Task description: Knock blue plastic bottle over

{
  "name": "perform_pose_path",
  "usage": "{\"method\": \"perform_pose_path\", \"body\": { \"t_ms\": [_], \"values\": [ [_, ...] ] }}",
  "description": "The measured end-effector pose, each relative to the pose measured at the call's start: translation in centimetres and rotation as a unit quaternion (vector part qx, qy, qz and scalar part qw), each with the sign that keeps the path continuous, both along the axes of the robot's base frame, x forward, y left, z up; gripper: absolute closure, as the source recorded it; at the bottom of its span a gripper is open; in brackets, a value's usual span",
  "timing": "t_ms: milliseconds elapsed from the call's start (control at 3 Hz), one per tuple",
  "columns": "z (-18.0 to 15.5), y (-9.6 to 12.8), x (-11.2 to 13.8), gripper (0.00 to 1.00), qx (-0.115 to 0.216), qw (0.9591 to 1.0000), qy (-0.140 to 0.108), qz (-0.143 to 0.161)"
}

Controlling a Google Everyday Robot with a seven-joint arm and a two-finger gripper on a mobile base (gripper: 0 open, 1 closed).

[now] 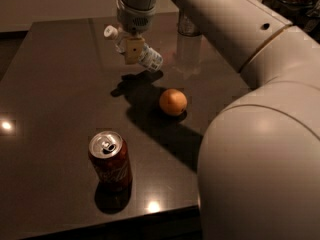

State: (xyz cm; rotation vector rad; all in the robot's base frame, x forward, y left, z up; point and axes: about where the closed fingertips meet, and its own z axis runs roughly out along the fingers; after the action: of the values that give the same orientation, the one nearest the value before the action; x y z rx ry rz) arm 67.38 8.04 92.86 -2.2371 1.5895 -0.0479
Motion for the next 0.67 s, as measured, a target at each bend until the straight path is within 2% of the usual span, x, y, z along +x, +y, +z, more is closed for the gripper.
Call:
{"method": "perform_pose_path", "body": {
  "t_ms": [333, 667],
  "values": [
    [-1.9, -0.3, -0.6, 0.82, -0.059, 0.9980, -0.017, 0.016],
    [-3.1, -0.4, -1.5, 0.59, -0.094, 0.9948, -0.017, 0.035]
  ]
}}
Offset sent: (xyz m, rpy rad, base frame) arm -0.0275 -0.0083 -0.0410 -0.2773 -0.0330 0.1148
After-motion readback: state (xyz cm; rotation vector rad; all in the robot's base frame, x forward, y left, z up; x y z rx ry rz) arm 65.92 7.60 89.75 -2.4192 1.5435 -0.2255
